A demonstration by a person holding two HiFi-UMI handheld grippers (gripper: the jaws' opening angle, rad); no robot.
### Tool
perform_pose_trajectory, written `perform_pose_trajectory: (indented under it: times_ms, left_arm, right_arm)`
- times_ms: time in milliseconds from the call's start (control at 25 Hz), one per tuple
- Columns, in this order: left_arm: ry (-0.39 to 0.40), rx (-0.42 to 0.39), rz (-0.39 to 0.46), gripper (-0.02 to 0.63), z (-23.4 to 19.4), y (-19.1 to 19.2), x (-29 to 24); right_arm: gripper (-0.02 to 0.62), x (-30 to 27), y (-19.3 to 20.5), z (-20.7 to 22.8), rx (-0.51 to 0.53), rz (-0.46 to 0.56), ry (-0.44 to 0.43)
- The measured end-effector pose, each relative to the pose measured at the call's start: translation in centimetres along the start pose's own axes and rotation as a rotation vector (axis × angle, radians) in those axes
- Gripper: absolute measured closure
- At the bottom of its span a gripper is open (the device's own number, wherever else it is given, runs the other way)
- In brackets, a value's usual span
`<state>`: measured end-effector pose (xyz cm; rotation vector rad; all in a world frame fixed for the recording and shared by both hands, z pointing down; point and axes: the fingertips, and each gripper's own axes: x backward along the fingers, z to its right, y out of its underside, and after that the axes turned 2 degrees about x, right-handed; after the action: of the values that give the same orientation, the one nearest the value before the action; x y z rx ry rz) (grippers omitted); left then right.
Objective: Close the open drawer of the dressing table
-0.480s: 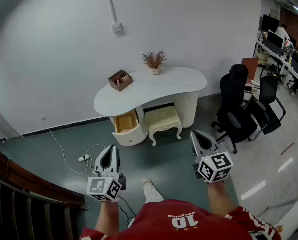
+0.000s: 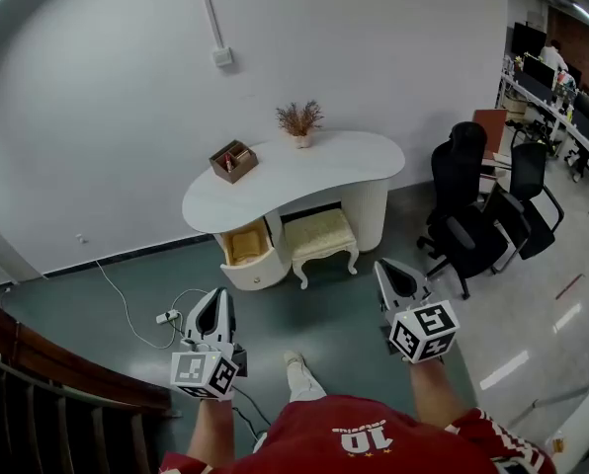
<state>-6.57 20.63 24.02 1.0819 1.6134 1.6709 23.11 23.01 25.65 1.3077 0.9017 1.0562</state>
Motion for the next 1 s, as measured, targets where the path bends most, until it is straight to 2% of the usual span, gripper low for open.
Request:
perform_pose_trajectory:
  times_ms: [320, 560, 760, 1000]
  left_arm:
    - [0.001, 0.002, -0.022, 0.603, -0.2, 0.9, 0.3]
    - [-0.025, 0.025, -0.048, 0.603, -1.9, 1.9, 0.0]
    - [-0.033, 0.067, -0.129, 0.603, -3.1, 3.6, -0.9]
    - [-0.052, 0.054, -0.170, 0.603, -5.6, 4.8, -3.3]
  right_arm:
    - [0.592, -0.1, 0.6, -0.8, -0.051, 0.012, -0.029]
    - [0.591, -1.4, 0.5, -1.9, -0.075, 0.024, -0.072]
    - [0.591, -3.5, 1.0, -2.0, -0.074, -0.017, -0.101]
    - [0.591, -7.7, 1.5, -1.4, -0.075, -0.063, -0.119]
